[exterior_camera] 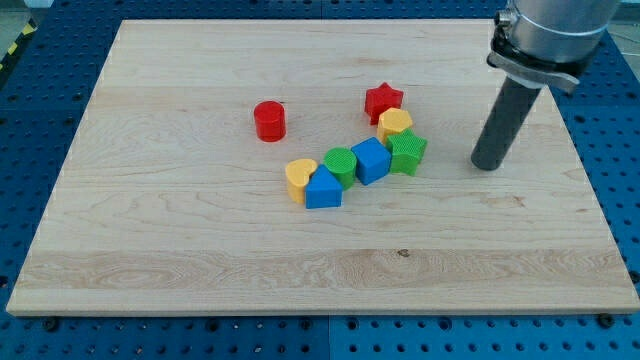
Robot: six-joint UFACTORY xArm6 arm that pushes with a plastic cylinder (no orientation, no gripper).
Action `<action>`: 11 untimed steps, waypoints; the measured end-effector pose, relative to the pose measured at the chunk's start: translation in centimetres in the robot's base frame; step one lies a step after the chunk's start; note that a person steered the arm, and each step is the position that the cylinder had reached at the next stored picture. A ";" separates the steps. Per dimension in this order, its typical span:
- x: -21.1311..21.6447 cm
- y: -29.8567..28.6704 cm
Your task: Move the green star into the yellow hexagon and blue cube
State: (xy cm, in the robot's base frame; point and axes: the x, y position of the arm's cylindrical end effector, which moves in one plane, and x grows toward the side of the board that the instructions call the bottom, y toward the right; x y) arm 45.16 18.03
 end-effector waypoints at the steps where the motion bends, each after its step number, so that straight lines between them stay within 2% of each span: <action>1: -1.4 -1.0; 6: -0.3 -1.1; 11: -0.3 -6.1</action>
